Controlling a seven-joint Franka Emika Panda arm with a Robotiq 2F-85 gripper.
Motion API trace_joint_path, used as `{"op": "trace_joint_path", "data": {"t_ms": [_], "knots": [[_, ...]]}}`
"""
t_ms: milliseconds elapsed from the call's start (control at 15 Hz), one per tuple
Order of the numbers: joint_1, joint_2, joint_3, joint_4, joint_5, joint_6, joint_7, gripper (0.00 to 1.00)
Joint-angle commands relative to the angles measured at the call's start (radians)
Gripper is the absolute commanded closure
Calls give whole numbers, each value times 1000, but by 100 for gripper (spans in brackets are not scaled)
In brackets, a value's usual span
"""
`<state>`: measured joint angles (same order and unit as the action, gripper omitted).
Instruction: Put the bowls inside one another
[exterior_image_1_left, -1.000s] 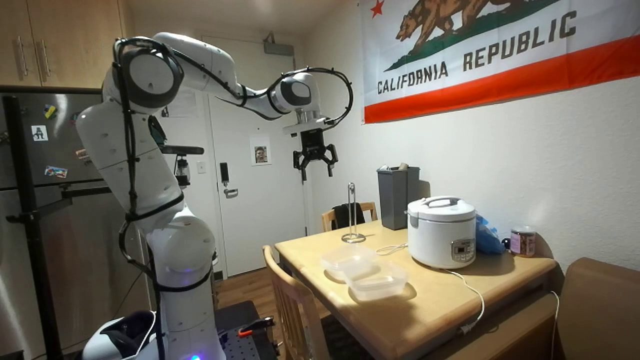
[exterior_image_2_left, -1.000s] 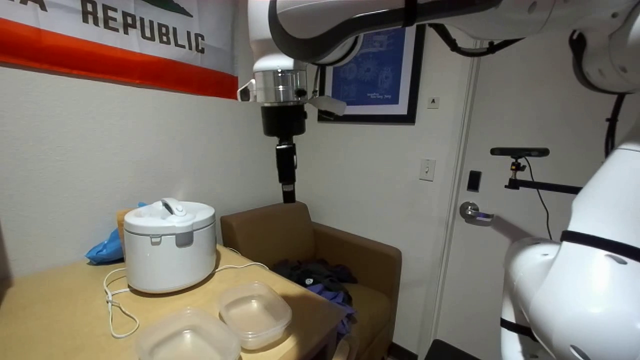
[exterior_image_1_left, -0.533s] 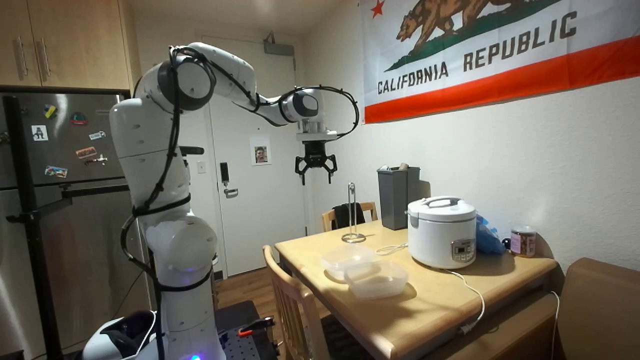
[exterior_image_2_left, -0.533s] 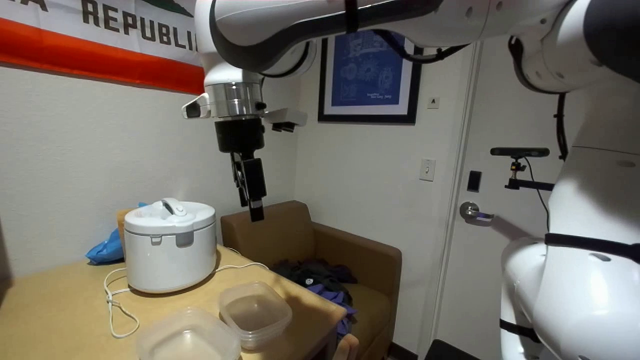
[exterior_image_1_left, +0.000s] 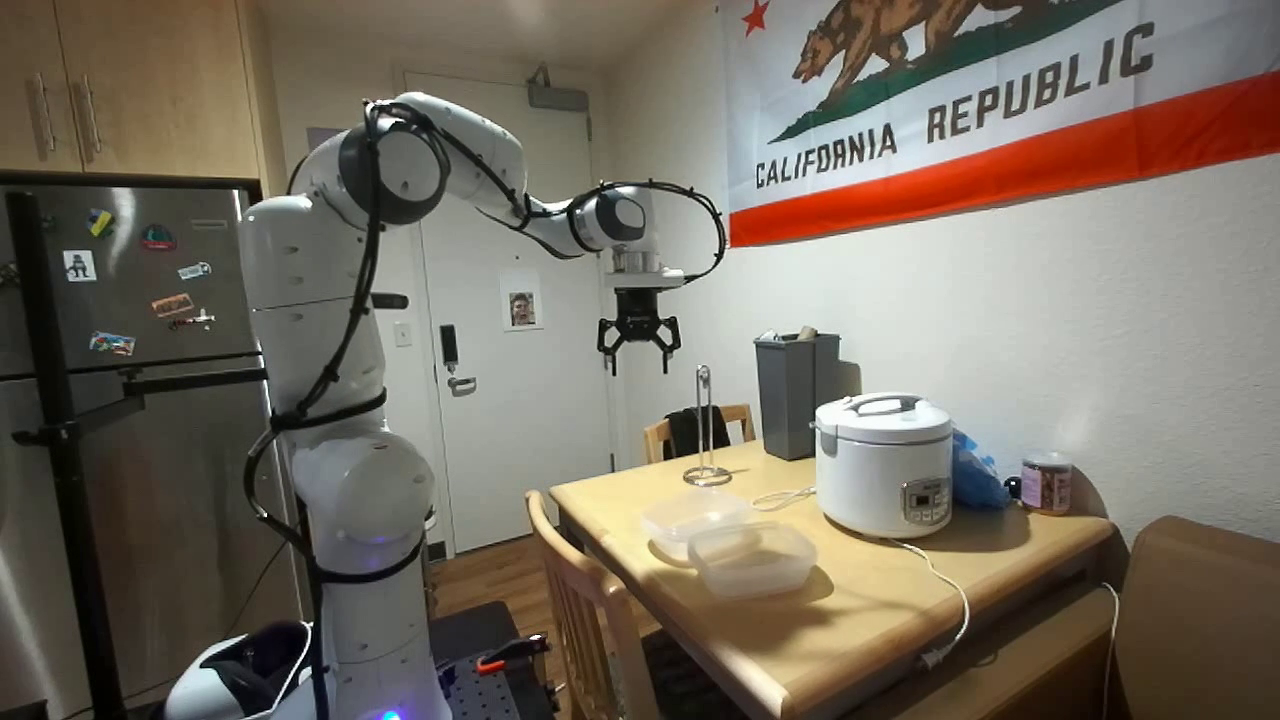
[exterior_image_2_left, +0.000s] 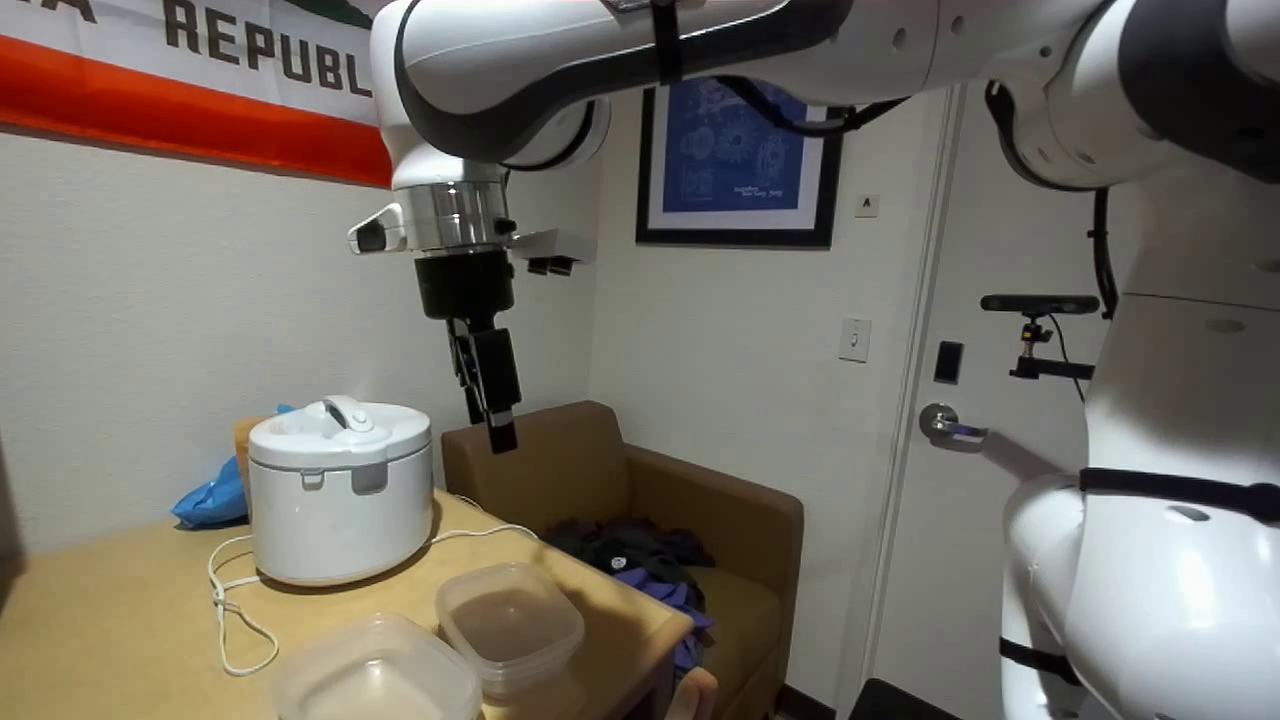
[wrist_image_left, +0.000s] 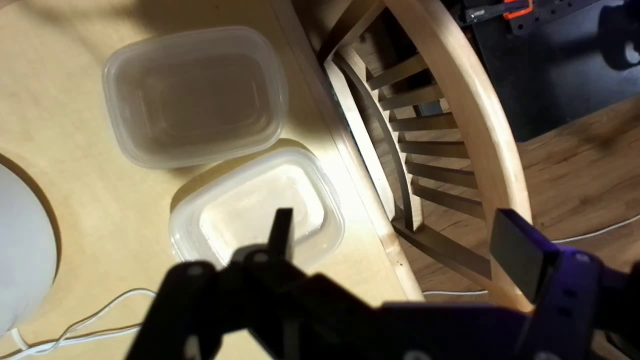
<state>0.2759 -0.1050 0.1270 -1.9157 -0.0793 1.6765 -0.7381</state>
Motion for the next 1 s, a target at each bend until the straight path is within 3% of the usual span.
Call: {"op": "trace_joint_path", "data": {"t_ms": [0, 133, 467, 667, 933], "knots": [[-34, 84, 10, 43, 146, 11, 74, 0], [-43, 145, 17, 69, 221, 17, 146, 0], [-56, 237, 22, 73, 236, 115, 415, 0], [-46, 286, 21, 68, 166, 149, 589, 0], [-25, 359, 33, 84, 43, 131, 684, 0]]}}
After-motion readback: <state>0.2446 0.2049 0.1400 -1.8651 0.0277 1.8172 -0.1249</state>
